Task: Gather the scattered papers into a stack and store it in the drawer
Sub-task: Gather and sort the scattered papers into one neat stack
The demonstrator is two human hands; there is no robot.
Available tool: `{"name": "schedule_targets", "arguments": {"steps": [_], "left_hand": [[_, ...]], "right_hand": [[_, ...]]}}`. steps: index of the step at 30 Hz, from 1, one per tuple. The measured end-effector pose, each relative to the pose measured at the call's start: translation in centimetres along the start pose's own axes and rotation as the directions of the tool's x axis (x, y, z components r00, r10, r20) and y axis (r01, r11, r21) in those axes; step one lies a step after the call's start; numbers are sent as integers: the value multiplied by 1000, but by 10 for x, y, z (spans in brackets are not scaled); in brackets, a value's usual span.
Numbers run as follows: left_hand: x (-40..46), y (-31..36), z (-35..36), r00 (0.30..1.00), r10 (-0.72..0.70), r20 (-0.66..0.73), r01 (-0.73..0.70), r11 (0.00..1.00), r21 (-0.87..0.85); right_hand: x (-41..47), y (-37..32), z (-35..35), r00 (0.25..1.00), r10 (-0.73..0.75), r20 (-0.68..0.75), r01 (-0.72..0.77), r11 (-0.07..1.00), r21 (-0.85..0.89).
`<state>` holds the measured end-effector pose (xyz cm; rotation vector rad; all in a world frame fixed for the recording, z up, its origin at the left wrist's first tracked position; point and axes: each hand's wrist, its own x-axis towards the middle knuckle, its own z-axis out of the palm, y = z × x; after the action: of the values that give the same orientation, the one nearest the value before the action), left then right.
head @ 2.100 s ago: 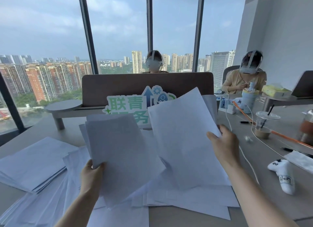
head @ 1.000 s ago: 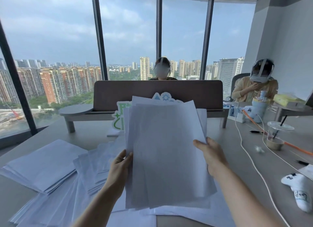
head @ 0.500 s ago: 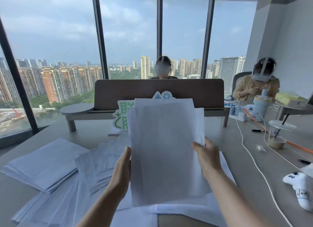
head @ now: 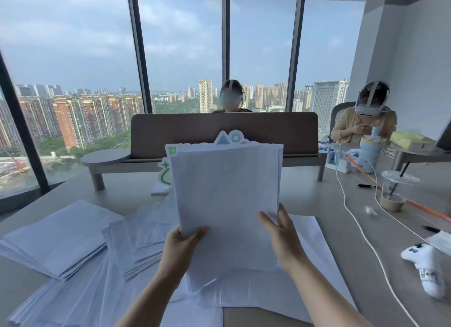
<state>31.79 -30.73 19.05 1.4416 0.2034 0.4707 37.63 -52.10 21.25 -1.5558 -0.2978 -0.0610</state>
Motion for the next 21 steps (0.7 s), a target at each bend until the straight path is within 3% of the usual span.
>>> {"name": "schedule_targets", "arguments": {"steps": [2, 4, 6, 8, 10, 13, 21], "left_hand": [[1, -4, -3, 999, -2, -47, 3, 1000, 27], [3, -2, -6, 993, -6, -116, 7, 1000, 15], [7, 1, -14, 984, -13, -179, 12, 1000, -6], [11, 3, -24, 976, -28, -217, 24, 1000, -20], [14, 2, -33, 967, -42, -252, 33, 999, -36], [14, -2, -41, 951, -53, -305, 41, 998, -45], [10, -12, -52, 935, -64, -348, 58, 998, -26]], "right_hand": [[-1, 1, -4, 998, 46, 37, -44, 998, -39], [3, 4, -16, 992, 103, -68, -116, 970, -214], [11, 14, -36, 960, 184, -209, -265, 834, -483], [14, 23, -54, 910, 294, -293, -415, 625, -662], [15, 27, -67, 849, 392, -355, -516, 470, -716], [15, 41, -83, 786, 462, -410, -583, 337, -739], [14, 47, -73, 804, 480, -351, -491, 205, -846]]}}
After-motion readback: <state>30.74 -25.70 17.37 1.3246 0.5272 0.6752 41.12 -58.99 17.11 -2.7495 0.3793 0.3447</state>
